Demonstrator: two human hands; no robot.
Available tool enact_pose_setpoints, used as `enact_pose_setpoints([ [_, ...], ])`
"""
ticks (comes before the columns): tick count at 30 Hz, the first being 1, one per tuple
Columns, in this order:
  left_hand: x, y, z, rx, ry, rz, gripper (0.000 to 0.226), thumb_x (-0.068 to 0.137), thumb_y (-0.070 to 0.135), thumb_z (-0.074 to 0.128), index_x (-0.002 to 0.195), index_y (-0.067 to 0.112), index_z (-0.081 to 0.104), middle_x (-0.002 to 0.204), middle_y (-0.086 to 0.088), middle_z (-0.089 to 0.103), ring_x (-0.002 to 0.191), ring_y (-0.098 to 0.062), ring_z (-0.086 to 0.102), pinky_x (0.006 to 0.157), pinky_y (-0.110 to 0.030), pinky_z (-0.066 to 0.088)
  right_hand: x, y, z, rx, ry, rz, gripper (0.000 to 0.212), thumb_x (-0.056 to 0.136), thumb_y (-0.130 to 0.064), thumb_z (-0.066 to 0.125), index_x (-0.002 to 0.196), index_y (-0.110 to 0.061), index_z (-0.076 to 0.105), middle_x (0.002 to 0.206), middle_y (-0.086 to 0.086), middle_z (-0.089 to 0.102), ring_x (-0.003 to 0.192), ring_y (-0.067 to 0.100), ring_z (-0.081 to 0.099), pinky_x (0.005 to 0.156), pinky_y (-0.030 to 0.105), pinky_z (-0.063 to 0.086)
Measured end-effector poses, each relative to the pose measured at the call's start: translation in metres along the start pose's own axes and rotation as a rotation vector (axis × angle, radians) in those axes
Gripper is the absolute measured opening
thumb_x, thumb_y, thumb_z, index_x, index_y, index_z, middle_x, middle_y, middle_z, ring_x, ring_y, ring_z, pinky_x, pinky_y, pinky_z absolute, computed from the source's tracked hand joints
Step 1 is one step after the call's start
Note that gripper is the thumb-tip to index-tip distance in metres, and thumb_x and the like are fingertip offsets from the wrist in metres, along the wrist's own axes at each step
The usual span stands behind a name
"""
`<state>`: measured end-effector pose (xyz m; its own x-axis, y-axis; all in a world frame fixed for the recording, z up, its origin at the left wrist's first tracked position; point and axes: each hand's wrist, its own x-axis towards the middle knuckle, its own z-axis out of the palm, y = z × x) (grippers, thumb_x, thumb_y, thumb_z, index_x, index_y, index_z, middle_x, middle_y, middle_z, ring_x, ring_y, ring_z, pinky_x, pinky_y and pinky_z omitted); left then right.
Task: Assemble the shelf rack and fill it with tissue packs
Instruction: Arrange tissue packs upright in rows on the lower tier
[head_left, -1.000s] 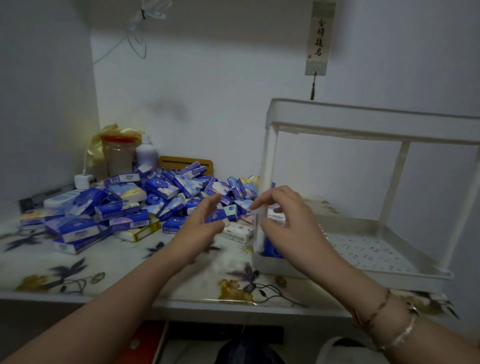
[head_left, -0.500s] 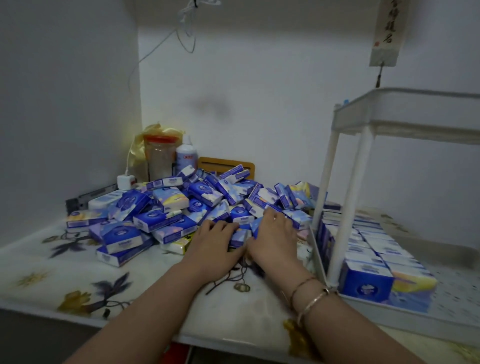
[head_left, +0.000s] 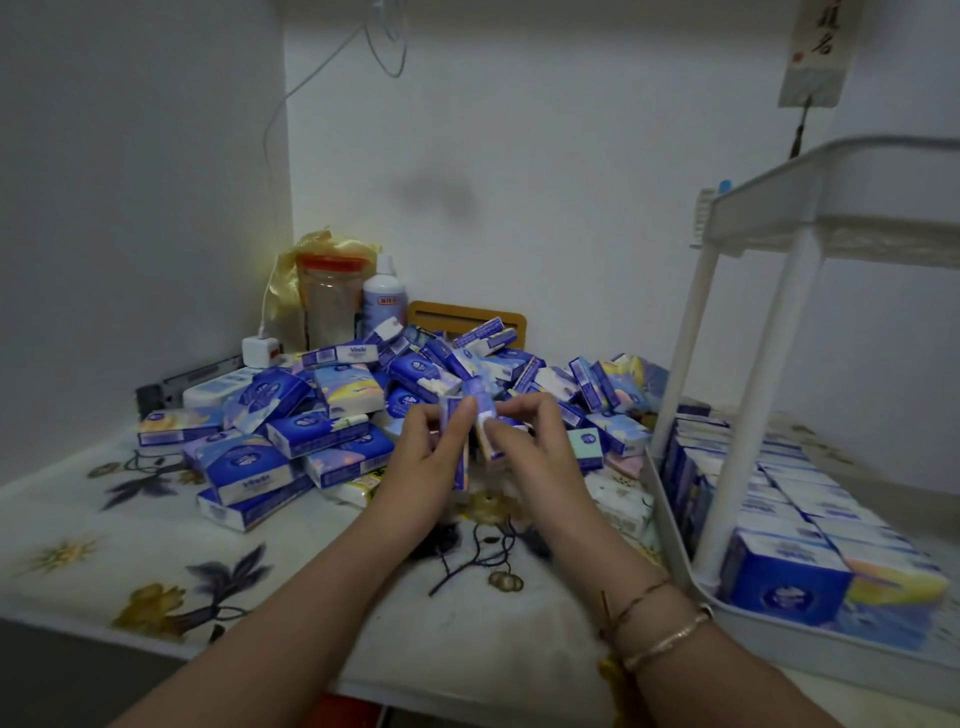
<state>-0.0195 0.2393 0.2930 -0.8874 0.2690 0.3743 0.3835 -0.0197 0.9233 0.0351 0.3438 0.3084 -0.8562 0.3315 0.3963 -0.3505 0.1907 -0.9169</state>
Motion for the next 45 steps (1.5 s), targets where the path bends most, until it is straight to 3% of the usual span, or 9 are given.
enact_pose_setpoints([
  [8, 0.002, -0.006, -0.006, 0.03, 0.07, 0.035, 0.058, 0.084, 0.038, 0.067, 0.124, 0.029, 0.026, 0.119, -0.007, 0.055, 0.103, -0.018, 0.062, 0.088, -0.033, 0.052, 0.012, 0.009, 0.005, -0.203, 0.018, -0.087, 0.021, 0.097, -0.013, 0.041, 0.091, -0.016, 0.061, 0.103, -0.013, 0.057, 0.104, 0.004, 0.051, 0.084, 0.016, 0.042],
  [12, -0.003, -0.005, -0.006, 0.13, -0.024, 0.128, 0.046, 0.084, 0.026, 0.071, 0.12, 0.03, 0.042, 0.12, 0.007, 0.054, 0.101, 0.001, 0.059, 0.088, -0.023, 0.051, 0.025, 0.023, -0.005, -0.789, 0.145, -0.084, 0.044, 0.09, -0.014, 0.049, 0.134, -0.014, 0.042, 0.141, 0.005, 0.042, 0.137, 0.02, 0.031, 0.111, 0.041, 0.032],
  [16, -0.003, -0.008, -0.006, 0.207, -0.088, 0.117, 0.044, 0.08, 0.023, 0.076, 0.111, 0.032, 0.046, 0.13, 0.004, 0.054, 0.12, -0.014, 0.053, 0.1, -0.038, 0.047, 0.031, 0.029, -0.011, -0.999, 0.085, 0.019, 0.072, 0.089, -0.016, 0.053, 0.15, -0.01, 0.015, 0.159, 0.006, 0.013, 0.148, 0.023, -0.003, 0.12, 0.044, 0.009],
  [23, -0.004, -0.007, -0.007, 0.207, -0.085, 0.068, 0.058, 0.077, 0.019, 0.078, 0.119, 0.027, 0.04, 0.119, 0.005, 0.053, 0.098, -0.003, 0.059, 0.086, -0.022, 0.05, 0.035, 0.037, -0.01, -1.252, 0.184, -0.104, 0.057, 0.085, -0.019, 0.062, 0.137, -0.011, 0.037, 0.133, 0.011, 0.039, 0.125, 0.028, 0.035, 0.107, 0.034, 0.029],
  [28, -0.006, -0.003, -0.008, 0.181, -0.039, 0.043, 0.087, 0.073, 0.015, 0.082, 0.14, 0.028, 0.028, 0.121, 0.009, 0.046, 0.107, -0.007, 0.052, 0.087, -0.018, 0.042, 0.029, 0.031, -0.014, -0.983, 0.263, -0.14, 0.027, 0.093, -0.026, 0.054, 0.115, -0.01, 0.058, 0.113, 0.008, 0.043, 0.104, 0.026, 0.046, 0.081, 0.031, 0.038],
  [32, -0.007, -0.002, -0.008, 0.189, -0.025, 0.12, 0.066, 0.075, 0.007, 0.078, 0.123, 0.032, 0.04, 0.114, 0.01, 0.051, 0.093, 0.005, 0.054, 0.072, 0.002, 0.041, 0.021, 0.017, -0.013, -0.624, 0.3, -0.188, 0.02, 0.094, -0.032, 0.053, 0.099, -0.013, 0.055, 0.091, 0.0, 0.053, 0.076, 0.017, 0.048, 0.055, 0.025, 0.032],
  [38, -0.005, -0.01, -0.007, 0.224, 0.01, 0.201, 0.062, 0.071, -0.001, 0.077, 0.118, 0.027, 0.047, 0.119, 0.003, 0.057, 0.109, -0.007, 0.055, 0.086, -0.009, 0.045, 0.007, 0.007, -0.008, -0.494, 0.125, -0.23, 0.019, 0.096, -0.04, 0.047, 0.103, -0.024, 0.054, 0.082, -0.009, 0.061, 0.075, 0.008, 0.059, 0.066, 0.031, 0.048],
  [41, -0.008, -0.006, -0.007, 0.211, 0.006, 0.23, 0.062, 0.07, 0.002, 0.079, 0.117, 0.027, 0.048, 0.116, 0.009, 0.057, 0.105, 0.007, 0.053, 0.084, -0.004, 0.043, 0.001, 0.005, -0.003, -0.451, -0.004, -0.161, 0.036, 0.097, -0.05, 0.032, 0.103, -0.024, 0.057, 0.085, -0.003, 0.063, 0.081, 0.013, 0.059, 0.075, 0.038, 0.048],
  [45, -0.016, 0.003, -0.008, 0.213, 0.02, 0.255, 0.06, 0.071, -0.003, 0.076, 0.116, 0.025, 0.049, 0.107, 0.021, 0.057, 0.094, 0.022, 0.052, 0.074, -0.001, 0.042, -0.008, -0.002, 0.0, -0.433, -0.074, -0.095, 0.034, 0.091, -0.056, 0.047, 0.107, -0.028, 0.054, 0.091, -0.007, 0.065, 0.085, 0.01, 0.061, 0.076, 0.035, 0.051],
])
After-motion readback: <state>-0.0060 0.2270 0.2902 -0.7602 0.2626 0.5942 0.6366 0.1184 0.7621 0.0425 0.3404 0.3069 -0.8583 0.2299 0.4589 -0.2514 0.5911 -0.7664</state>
